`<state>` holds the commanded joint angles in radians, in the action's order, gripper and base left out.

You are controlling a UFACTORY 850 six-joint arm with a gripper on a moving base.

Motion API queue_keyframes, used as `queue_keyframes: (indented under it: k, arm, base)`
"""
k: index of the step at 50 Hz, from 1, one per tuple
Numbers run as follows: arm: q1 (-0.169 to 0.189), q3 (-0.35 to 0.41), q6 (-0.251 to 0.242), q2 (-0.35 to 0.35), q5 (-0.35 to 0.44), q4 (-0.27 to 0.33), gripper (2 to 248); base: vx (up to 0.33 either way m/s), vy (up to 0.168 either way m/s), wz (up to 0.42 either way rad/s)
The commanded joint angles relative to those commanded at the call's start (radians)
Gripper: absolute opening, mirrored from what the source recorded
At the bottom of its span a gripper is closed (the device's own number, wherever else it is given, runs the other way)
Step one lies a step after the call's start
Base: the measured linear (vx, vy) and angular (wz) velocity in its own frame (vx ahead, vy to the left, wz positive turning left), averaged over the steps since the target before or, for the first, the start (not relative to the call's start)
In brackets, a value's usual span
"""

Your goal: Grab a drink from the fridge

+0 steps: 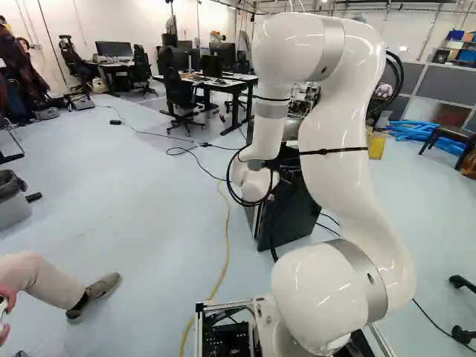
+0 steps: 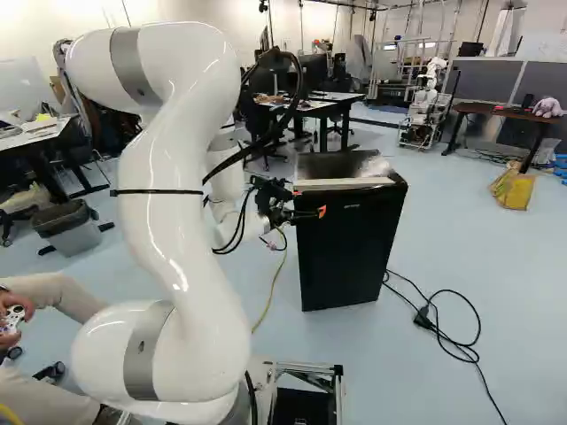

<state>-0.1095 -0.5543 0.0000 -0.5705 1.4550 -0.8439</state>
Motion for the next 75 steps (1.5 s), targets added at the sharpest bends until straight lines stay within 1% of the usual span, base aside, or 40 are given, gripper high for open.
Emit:
queue_keyframes:
  k: [60,75]
  arm:
    - [-0.021,0.263,0.000,0.163,0.002,-0.112,247]
    - [-0.016,0.329,0.000,0.204,0.002,-0.145,247]
  base:
    - [0.000,0.000,0.000]
    - [0.000,0.000,0.000]
